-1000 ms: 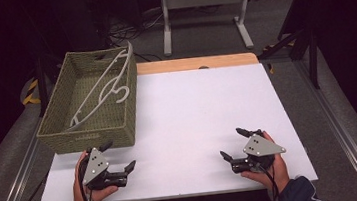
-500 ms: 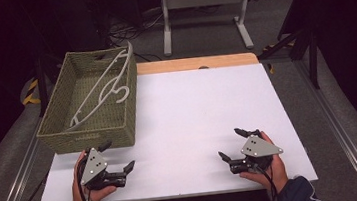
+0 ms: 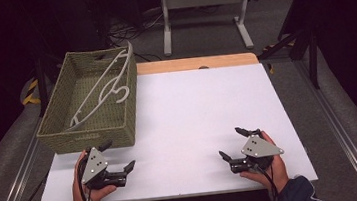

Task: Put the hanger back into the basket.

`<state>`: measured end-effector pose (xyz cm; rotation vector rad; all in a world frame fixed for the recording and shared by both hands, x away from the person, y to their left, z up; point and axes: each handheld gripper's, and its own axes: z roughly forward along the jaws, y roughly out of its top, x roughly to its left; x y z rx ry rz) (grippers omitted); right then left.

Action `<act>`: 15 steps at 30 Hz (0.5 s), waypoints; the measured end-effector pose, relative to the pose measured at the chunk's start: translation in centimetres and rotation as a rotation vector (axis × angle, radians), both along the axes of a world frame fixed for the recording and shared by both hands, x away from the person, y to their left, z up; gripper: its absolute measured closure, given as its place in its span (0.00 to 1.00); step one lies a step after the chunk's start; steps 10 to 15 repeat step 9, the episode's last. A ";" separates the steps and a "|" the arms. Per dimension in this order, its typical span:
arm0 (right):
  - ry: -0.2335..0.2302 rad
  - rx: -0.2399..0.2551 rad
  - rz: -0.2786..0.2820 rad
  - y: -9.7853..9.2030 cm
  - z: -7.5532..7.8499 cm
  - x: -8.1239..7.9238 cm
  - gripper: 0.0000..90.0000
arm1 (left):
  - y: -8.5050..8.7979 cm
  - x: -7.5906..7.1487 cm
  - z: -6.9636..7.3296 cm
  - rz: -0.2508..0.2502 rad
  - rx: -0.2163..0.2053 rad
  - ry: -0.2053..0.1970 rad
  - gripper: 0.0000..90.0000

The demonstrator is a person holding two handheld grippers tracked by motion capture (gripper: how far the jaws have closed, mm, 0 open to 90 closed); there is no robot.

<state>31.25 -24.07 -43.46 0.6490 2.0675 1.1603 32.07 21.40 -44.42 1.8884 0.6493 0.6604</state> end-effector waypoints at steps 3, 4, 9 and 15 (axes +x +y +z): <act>0.000 -0.004 -0.004 0.0 0.0 0.0 0.14 | 0.0 0.1 0.0 -0.001 0.003 0.000 0.04; 0.002 -0.003 -0.004 0.0 0.0 0.0 0.14 | 0.0 0.1 -0.1 -0.004 0.007 0.004 0.04; 0.003 0.006 -0.009 0.0 0.1 0.0 0.14 | -0.1 0.3 -0.2 -0.003 0.005 0.011 0.04; 0.003 0.006 -0.009 0.0 0.1 0.0 0.14 | -0.1 0.3 -0.2 -0.003 0.005 0.011 0.04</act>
